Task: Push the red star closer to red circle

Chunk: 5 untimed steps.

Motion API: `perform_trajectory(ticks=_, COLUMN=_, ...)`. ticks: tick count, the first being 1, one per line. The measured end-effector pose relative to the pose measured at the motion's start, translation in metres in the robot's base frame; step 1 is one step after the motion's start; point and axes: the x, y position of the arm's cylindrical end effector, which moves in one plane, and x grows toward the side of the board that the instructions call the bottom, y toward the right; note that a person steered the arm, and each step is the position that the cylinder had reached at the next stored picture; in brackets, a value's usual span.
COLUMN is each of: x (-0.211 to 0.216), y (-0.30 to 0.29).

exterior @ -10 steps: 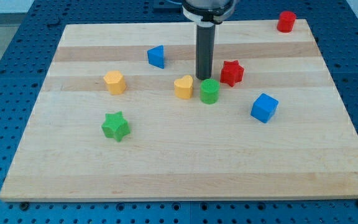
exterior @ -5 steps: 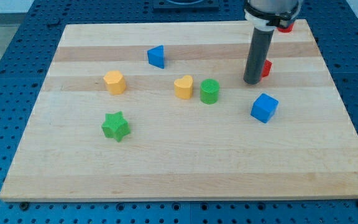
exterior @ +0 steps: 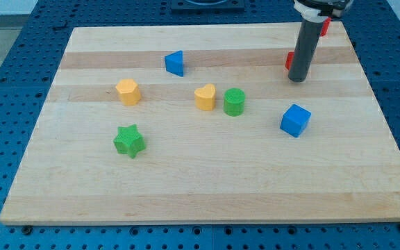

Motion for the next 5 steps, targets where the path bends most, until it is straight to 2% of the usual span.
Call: perform_trajectory(ticks=5, x=-0.049, y=0.024)
